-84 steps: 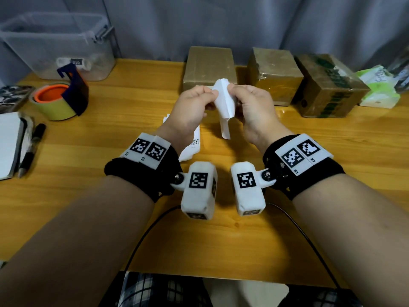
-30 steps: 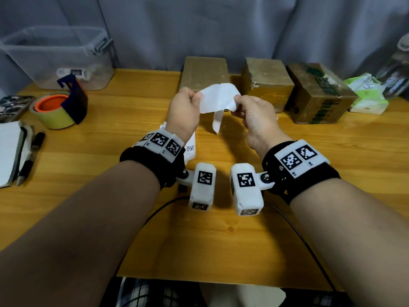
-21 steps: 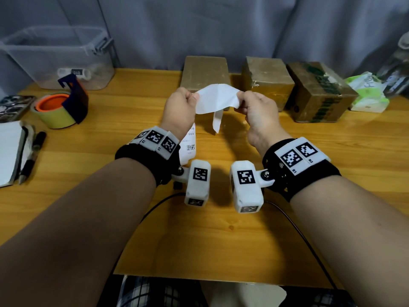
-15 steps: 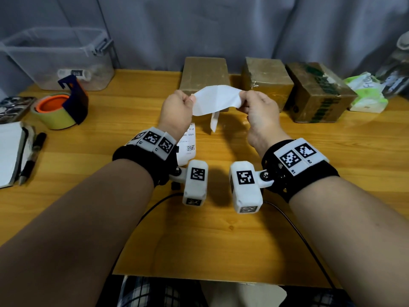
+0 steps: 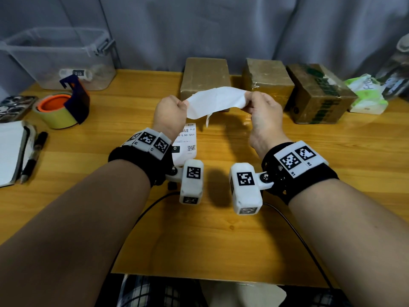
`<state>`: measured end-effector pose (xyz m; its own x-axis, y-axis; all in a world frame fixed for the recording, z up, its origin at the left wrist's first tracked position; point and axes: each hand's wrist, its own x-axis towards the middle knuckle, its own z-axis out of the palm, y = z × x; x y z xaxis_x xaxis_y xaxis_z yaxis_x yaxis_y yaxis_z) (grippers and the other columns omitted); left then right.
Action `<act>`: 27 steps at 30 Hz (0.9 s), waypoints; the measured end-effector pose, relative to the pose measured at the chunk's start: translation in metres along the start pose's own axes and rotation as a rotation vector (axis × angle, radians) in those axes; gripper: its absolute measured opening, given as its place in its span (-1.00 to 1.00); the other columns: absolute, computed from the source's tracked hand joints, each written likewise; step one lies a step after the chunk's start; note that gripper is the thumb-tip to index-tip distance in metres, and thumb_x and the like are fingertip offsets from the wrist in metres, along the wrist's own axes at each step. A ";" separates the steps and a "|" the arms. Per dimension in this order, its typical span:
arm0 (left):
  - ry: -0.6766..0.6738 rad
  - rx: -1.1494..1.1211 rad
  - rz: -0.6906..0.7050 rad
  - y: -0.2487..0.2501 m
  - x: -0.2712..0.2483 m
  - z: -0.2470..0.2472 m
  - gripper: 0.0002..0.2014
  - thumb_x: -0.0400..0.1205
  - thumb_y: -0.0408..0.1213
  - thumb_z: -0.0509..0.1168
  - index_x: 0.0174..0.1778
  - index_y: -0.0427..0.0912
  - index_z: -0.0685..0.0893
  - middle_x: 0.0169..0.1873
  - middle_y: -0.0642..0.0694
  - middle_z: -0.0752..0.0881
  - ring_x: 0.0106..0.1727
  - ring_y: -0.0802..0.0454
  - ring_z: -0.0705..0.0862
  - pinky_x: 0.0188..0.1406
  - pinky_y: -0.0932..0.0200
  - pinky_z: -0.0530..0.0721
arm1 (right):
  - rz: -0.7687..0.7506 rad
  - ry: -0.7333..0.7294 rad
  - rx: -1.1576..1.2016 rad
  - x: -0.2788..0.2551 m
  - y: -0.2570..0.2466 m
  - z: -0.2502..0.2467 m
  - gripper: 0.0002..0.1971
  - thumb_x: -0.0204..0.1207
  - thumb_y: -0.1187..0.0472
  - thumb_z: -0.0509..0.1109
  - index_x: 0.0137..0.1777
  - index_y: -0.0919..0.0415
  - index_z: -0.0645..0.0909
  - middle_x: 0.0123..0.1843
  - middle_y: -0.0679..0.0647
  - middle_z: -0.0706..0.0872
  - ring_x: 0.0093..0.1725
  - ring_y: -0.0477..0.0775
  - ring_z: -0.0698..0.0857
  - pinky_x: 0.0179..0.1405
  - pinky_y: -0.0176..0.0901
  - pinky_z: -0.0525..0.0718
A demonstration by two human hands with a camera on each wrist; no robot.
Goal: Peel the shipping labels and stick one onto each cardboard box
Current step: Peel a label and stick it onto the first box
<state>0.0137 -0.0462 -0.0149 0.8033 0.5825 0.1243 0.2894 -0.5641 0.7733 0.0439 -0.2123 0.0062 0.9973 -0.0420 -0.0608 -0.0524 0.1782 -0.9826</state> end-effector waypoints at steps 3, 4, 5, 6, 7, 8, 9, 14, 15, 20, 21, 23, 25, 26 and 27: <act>-0.003 0.007 -0.019 -0.003 0.002 -0.001 -0.69 0.70 -0.20 0.13 0.09 -0.38 0.63 0.00 -0.36 0.74 0.05 -0.32 0.72 -0.01 -0.11 0.73 | -0.011 0.011 0.013 0.000 -0.001 0.001 -0.80 0.47 0.31 0.35 -0.38 0.13 0.58 -0.25 0.01 0.69 -0.06 0.00 0.62 0.08 -0.12 0.59; -0.002 0.005 -0.026 -0.005 0.002 -0.001 -0.70 0.70 -0.21 0.13 0.07 -0.40 0.62 0.00 -0.39 0.73 0.05 -0.34 0.72 -0.03 -0.11 0.72 | -0.015 0.017 0.023 0.000 0.000 0.001 -0.80 0.47 0.30 0.35 -0.38 0.13 0.57 -0.25 0.02 0.68 -0.06 0.00 0.62 0.06 -0.14 0.58; 0.001 0.005 -0.034 -0.006 0.003 -0.002 -0.69 0.69 -0.23 0.12 0.07 -0.42 0.61 0.02 -0.41 0.72 0.07 -0.36 0.71 -0.03 -0.10 0.70 | -0.017 0.021 0.039 0.000 0.000 0.001 -0.79 0.47 0.30 0.34 -0.38 0.13 0.57 -0.25 0.02 0.68 -0.06 0.01 0.62 0.06 -0.15 0.57; 0.008 0.004 -0.044 -0.008 0.004 -0.003 -0.70 0.69 -0.25 0.11 0.08 -0.44 0.60 0.05 -0.43 0.71 0.09 -0.37 0.69 -0.02 -0.10 0.69 | -0.015 0.023 0.057 0.000 0.000 0.001 -0.79 0.48 0.30 0.34 -0.38 0.13 0.56 -0.26 0.01 0.68 -0.06 0.01 0.62 0.07 -0.14 0.56; 0.013 0.004 -0.055 -0.009 0.004 -0.004 -0.70 0.69 -0.26 0.10 0.10 -0.44 0.59 0.08 -0.43 0.70 0.11 -0.36 0.69 0.01 -0.09 0.69 | -0.009 0.025 0.070 0.000 0.000 0.001 -0.80 0.48 0.29 0.34 -0.38 0.13 0.57 -0.27 0.01 0.69 -0.06 0.01 0.62 0.09 -0.13 0.56; 0.018 0.005 -0.065 -0.010 0.005 -0.006 -0.70 0.69 -0.27 0.09 0.12 -0.43 0.59 0.09 -0.41 0.70 0.12 -0.35 0.69 0.03 -0.09 0.69 | -0.005 0.028 0.078 0.001 0.000 0.001 -0.80 0.49 0.29 0.34 -0.37 0.13 0.57 -0.27 0.01 0.69 -0.06 0.01 0.62 0.12 -0.11 0.57; 0.023 0.008 -0.073 -0.011 0.006 -0.007 -0.70 0.69 -0.27 0.08 0.14 -0.41 0.59 0.09 -0.39 0.70 0.12 -0.33 0.69 0.04 -0.08 0.70 | -0.003 0.032 0.084 0.001 0.000 0.001 -0.81 0.49 0.29 0.34 -0.36 0.13 0.58 -0.27 0.01 0.69 -0.07 0.01 0.62 0.15 -0.08 0.57; 0.041 0.039 -0.071 -0.014 0.009 -0.011 -0.72 0.70 -0.25 0.09 0.11 -0.36 0.61 0.03 -0.33 0.72 0.04 -0.27 0.72 0.04 -0.09 0.72 | -0.006 0.052 0.114 0.002 -0.002 0.002 -0.84 0.50 0.27 0.33 -0.31 0.14 0.61 -0.22 0.05 0.71 -0.07 0.01 0.64 0.12 -0.10 0.59; 0.045 0.047 -0.067 -0.014 0.010 -0.011 -0.71 0.70 -0.25 0.09 0.10 -0.37 0.61 0.02 -0.34 0.73 0.00 -0.28 0.72 0.00 -0.06 0.72 | -0.008 0.059 0.126 0.002 -0.003 0.002 -0.84 0.51 0.27 0.33 -0.31 0.15 0.62 -0.23 0.05 0.72 -0.08 0.01 0.65 0.07 -0.13 0.61; 0.078 0.087 -0.051 -0.016 0.011 -0.018 -0.68 0.71 -0.24 0.09 0.09 -0.45 0.60 0.04 -0.40 0.72 0.07 -0.33 0.68 -0.17 0.11 0.50 | -0.042 0.073 0.151 0.002 -0.007 -0.003 -0.81 0.51 0.30 0.32 -0.33 0.17 0.62 -0.34 0.02 0.67 -0.15 0.02 0.62 -0.01 -0.12 0.62; 0.088 0.084 -0.048 -0.017 0.010 -0.020 -0.68 0.71 -0.24 0.10 0.10 -0.46 0.60 0.05 -0.40 0.71 0.09 -0.33 0.67 -0.17 0.12 0.48 | -0.050 0.072 0.148 0.001 -0.008 -0.005 -0.81 0.51 0.31 0.32 -0.33 0.17 0.63 -0.33 0.02 0.66 -0.15 0.02 0.61 -0.02 -0.14 0.61; 0.096 0.081 -0.045 -0.018 0.010 -0.024 -0.68 0.71 -0.23 0.11 0.10 -0.45 0.60 0.07 -0.39 0.71 0.11 -0.32 0.66 -0.13 0.11 0.48 | -0.072 0.067 0.146 -0.002 -0.011 -0.008 -0.81 0.52 0.32 0.31 -0.32 0.18 0.63 -0.32 0.01 0.66 -0.16 -0.03 0.61 -0.10 -0.24 0.60; 0.103 0.081 -0.046 -0.017 0.010 -0.027 -0.68 0.71 -0.22 0.11 0.11 -0.43 0.61 0.08 -0.37 0.71 0.12 -0.30 0.66 -0.08 0.11 0.51 | -0.085 0.068 0.142 -0.006 -0.015 -0.010 -0.80 0.54 0.32 0.29 -0.30 0.17 0.61 -0.33 -0.02 0.65 -0.25 -0.11 0.59 -0.31 -0.40 0.57; 0.107 0.084 -0.043 -0.017 0.009 -0.029 -0.68 0.70 -0.22 0.12 0.10 -0.44 0.61 0.08 -0.37 0.71 0.12 -0.30 0.66 -0.07 0.11 0.51 | -0.086 0.074 0.148 -0.008 -0.017 -0.011 -0.80 0.55 0.31 0.28 -0.30 0.16 0.60 -0.35 -0.04 0.64 -0.31 -0.13 0.57 -0.41 -0.43 0.52; 0.112 0.091 -0.035 -0.016 0.007 -0.031 -0.67 0.70 -0.23 0.11 0.10 -0.45 0.61 0.07 -0.38 0.71 0.11 -0.31 0.66 -0.09 0.11 0.51 | -0.086 0.077 0.159 -0.011 -0.020 -0.012 -0.79 0.55 0.31 0.27 -0.31 0.16 0.59 -0.37 -0.05 0.62 -0.34 -0.14 0.54 -0.46 -0.43 0.49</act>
<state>-0.0017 -0.0148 -0.0068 0.7302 0.6617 0.1703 0.3667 -0.5898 0.7195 0.0337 -0.2274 0.0242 0.9905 -0.1378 0.0028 0.0476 0.3231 -0.9452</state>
